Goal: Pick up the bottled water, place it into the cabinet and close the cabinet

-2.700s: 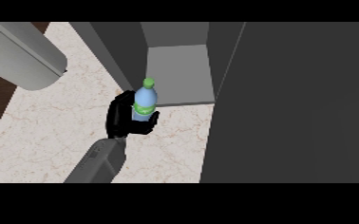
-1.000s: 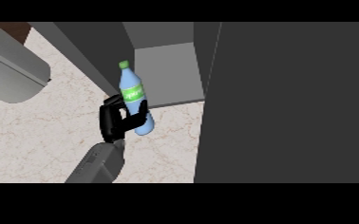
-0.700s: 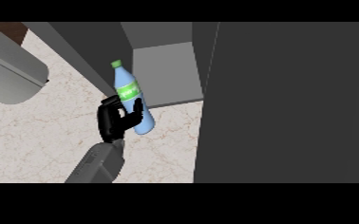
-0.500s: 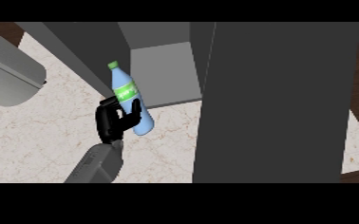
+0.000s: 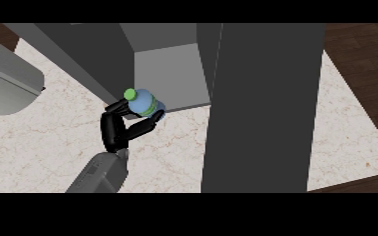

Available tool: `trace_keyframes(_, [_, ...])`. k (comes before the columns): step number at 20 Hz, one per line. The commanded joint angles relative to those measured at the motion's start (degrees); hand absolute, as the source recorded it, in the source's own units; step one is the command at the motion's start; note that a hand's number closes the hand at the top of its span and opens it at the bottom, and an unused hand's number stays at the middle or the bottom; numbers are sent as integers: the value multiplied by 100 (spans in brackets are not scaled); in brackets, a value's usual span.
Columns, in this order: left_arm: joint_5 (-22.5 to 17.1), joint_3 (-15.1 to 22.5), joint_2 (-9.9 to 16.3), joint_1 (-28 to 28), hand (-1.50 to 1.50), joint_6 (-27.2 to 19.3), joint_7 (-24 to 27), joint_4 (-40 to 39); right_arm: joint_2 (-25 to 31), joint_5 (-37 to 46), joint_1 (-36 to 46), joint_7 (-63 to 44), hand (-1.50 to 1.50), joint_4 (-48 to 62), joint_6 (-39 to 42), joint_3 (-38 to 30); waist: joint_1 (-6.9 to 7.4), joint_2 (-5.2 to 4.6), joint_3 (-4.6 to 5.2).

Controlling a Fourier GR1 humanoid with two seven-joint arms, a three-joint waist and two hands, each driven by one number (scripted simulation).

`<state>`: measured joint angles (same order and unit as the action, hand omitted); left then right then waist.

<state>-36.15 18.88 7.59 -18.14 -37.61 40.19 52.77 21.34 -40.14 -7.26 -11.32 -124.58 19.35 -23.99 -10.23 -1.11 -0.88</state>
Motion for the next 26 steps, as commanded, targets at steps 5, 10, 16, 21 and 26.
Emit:
trace_keyframes(5, [-22,-2,-129,-1520,-150,-83,-648,-468,61,-21,90,39,-150,117,101,-11,-238,-140,98])
trace_keyframes(10, [113,193,29,-1597,-150,-126,-667,-451,40,-49,44,-13,-150,60,117,55,-241,-110,100])
trace_keyframes(16, [342,557,-36,-2539,-150,246,-1001,-1070,123,-132,99,58,-150,146,191,-113,-216,-127,94])
trace_keyframes(21, [236,221,-483,-3494,150,708,-715,-1783,108,32,-47,137,-150,72,223,-271,119,-88,101])
trace_keyframes(26, [59,-202,-735,-3874,150,1294,-208,-2588,34,-12,-249,130,-150,-66,285,-348,336,-70,98])
